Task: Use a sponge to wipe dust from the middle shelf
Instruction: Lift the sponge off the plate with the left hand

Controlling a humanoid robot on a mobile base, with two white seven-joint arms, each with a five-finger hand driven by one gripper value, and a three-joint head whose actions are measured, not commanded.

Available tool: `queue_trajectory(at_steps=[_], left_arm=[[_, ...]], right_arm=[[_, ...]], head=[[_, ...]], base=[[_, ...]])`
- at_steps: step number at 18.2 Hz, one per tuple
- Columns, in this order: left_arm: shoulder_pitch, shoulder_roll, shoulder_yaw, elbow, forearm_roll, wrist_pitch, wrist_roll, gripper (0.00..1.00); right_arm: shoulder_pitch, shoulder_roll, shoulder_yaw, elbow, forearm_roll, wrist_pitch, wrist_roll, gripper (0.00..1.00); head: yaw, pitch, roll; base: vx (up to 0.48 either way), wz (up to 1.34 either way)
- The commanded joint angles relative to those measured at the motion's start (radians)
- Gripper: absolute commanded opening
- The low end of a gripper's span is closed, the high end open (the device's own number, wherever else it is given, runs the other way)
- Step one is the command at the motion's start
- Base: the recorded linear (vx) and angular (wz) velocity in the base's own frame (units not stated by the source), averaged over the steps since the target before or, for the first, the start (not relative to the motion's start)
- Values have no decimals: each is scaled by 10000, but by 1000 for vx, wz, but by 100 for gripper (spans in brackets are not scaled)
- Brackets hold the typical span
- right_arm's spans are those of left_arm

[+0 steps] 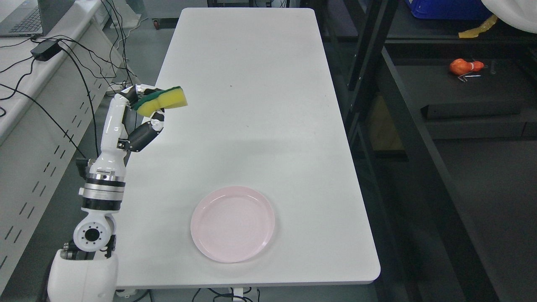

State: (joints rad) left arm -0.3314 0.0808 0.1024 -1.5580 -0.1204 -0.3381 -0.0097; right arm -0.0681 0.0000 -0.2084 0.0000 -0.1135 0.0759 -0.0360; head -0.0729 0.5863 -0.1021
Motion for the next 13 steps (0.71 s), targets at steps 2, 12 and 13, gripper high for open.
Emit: queue_trajectory(at_steps=[2, 12, 13], left_arm=[[1669, -634, 772, -634, 2155, 513, 957, 0], [3483, -634, 142, -956, 2263, -853, 941, 0], [3468, -634, 142, -957, 2263, -853, 941, 0]], right_arm=[[6, -175, 13, -174, 0, 8, -8, 100], [6, -175, -3, -174, 0, 8, -8, 100], [6, -175, -3, -174, 0, 8, -8, 100]], head=[[0, 0, 0], [0, 0, 0], [0, 0, 0]], base=[[0, 0], [-11, 6], [-14, -1]])
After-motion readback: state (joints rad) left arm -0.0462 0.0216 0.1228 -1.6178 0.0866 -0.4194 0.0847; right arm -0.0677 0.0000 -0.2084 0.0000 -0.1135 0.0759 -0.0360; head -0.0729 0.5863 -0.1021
